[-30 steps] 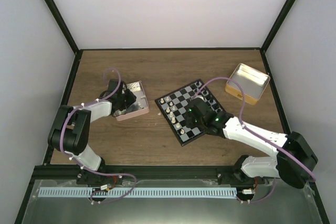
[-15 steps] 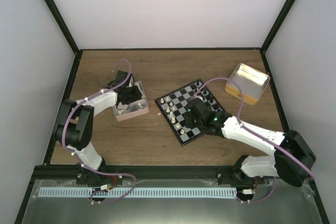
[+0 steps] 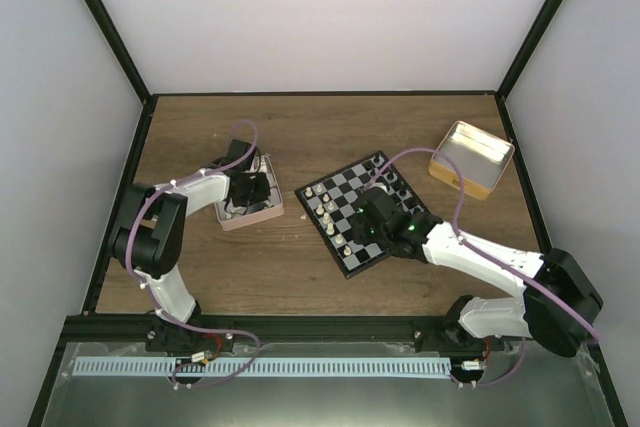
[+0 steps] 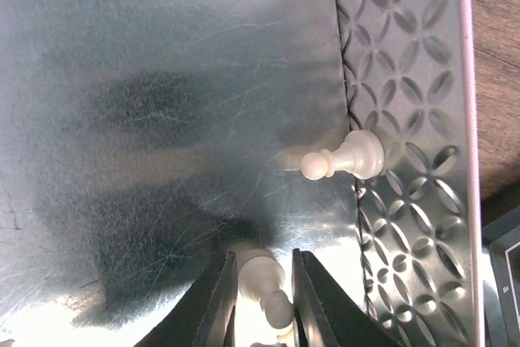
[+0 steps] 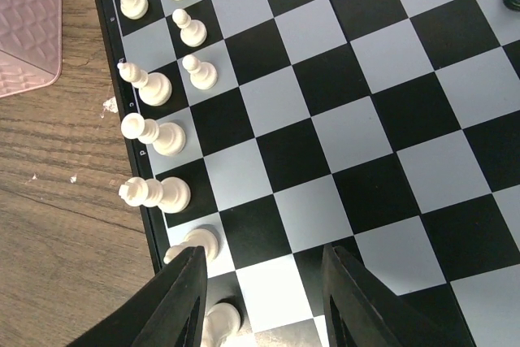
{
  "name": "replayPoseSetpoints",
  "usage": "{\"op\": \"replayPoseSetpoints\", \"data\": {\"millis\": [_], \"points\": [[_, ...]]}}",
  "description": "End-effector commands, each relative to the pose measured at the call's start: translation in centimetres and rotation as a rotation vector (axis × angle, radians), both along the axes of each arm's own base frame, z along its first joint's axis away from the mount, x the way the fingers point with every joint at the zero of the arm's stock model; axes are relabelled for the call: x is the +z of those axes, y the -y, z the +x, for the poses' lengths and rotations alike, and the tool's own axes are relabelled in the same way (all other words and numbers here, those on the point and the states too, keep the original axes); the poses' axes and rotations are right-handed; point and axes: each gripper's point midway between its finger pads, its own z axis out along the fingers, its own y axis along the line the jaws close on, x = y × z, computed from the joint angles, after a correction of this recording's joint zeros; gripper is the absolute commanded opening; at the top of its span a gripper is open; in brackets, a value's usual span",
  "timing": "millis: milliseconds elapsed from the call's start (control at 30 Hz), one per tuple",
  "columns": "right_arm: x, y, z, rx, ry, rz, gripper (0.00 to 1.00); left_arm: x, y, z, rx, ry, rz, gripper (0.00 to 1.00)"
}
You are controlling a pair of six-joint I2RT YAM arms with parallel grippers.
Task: Set up the chess pieces on the board
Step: Pick up the chess piece from the storage box, then place the chess piece on the chessboard.
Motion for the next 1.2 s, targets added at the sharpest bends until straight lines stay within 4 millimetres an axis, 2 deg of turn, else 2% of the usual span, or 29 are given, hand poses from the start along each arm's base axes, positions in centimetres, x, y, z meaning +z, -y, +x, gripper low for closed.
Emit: {"op": "replayPoseSetpoints", "data": {"millis": [0,100,200,367,467,567,667,833,1000,1067,1167], "points": [[0.6,0.3,0.1,-0.021,0.026,0.011,0.4,0.6,0.2,0.7,-0.009,0.021,0.018,0.19],[0.6,0.3,0.1,-0.023,0.028,0.012,0.4,1.3,0.0,1.0,0.0,0.046,0.033,0.11],[0.9,0.4,0.1,-0.032,0.035,0.015,0.4,3.0,-0.2,1.3,0.009,0.096,0.046,0.06],[2.0,1.5,0.6,-0.094,0.079,0.021,0.4,6.4,0.4,1.7,-0.011,0.192,0.068,0.05],[2.9,2.7,0.9,-0.165,0.116,0.028,0.4,8.4,1.6,1.7,-0.045,0.235,0.084,0.05],[3.9,4.2,1.0,-0.243,0.154,0.04,0.41,10.2,3.8,1.5,-0.103,0.273,0.085,0.06],[4.7,5.6,0.9,-0.313,0.189,0.064,0.41,11.3,7.0,1.1,-0.191,0.293,0.087,0.06],[5.6,7.4,0.5,-0.388,0.231,0.102,0.41,12.0,12.9,0.0,-0.362,0.315,0.144,0.06],[5.7,8.0,0.1,-0.41,0.239,0.121,0.41,10.6,17.8,-1.2,-0.5,0.29,0.196,0.06],[5.5,8.3,0.0,-0.42,0.234,0.121,0.41,9.8,19.2,-1.8,-0.543,0.272,0.218,0.06],[5.3,8.4,-0.1,-0.427,0.231,0.121,0.41,8.6,20.1,-2.3,-0.583,0.241,0.251,0.07]]}}
